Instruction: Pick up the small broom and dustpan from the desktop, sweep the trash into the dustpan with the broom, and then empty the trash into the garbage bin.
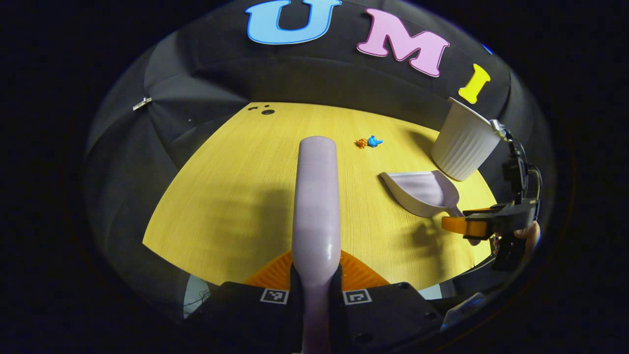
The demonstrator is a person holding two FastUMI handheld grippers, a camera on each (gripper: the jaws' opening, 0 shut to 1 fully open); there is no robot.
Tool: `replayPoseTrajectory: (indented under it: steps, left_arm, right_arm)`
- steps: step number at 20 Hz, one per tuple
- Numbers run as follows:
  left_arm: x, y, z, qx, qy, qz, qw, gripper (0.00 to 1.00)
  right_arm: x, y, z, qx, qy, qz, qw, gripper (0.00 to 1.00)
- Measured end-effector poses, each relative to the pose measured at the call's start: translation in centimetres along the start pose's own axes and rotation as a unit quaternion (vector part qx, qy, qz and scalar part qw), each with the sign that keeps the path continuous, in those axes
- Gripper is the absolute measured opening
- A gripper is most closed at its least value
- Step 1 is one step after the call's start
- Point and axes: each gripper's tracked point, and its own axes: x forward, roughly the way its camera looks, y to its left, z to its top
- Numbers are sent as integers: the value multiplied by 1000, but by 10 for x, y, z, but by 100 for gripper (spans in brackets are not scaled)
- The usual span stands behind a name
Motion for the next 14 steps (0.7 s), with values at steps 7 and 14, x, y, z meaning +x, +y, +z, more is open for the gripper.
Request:
replayPoseTrajectory:
  steps: [7, 14]
  left_arm:
    - [-2, 11, -5, -12, 31, 27, 999, 26]
    - [15, -10, 12, 1, 40, 23, 999, 28]
  right_arm:
    - [33, 5, -6, 8, 44, 13, 999, 85]
    - [37, 11, -1, -7, 40, 40, 998, 39]
